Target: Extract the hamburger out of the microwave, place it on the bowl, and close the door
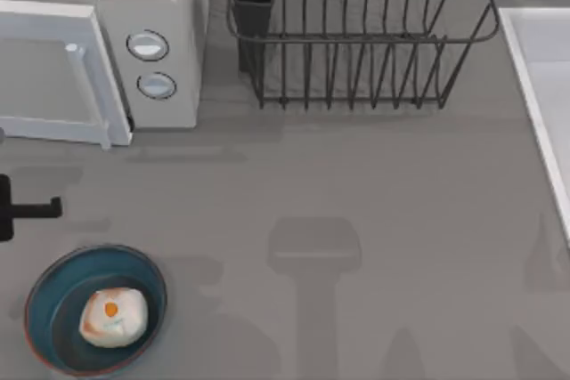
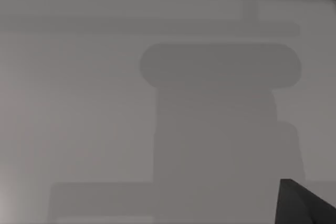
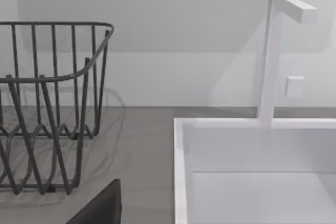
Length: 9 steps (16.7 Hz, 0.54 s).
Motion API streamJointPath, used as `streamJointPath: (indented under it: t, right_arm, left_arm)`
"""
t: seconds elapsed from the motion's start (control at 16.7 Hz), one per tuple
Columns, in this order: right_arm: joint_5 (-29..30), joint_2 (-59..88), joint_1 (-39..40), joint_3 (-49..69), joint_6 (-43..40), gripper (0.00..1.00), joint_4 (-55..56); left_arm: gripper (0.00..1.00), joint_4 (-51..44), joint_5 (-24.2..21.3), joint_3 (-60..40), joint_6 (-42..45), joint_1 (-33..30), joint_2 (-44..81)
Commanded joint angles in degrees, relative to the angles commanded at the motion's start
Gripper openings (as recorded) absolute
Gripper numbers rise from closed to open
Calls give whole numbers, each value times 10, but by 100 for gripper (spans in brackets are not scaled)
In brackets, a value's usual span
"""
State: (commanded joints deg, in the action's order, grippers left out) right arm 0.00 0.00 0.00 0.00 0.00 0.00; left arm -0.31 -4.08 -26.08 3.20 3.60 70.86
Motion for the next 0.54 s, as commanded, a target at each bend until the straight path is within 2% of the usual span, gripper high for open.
streamJointPath:
  t: [0.3, 0.54]
  right_arm:
    - [0, 0, 0, 0, 0, 100, 0]
    - [0, 0, 0, 0, 0, 100, 0]
  left_arm:
    - [0, 60, 7, -85, -6, -12, 155]
    - [0, 78, 10, -110, -8, -15, 191]
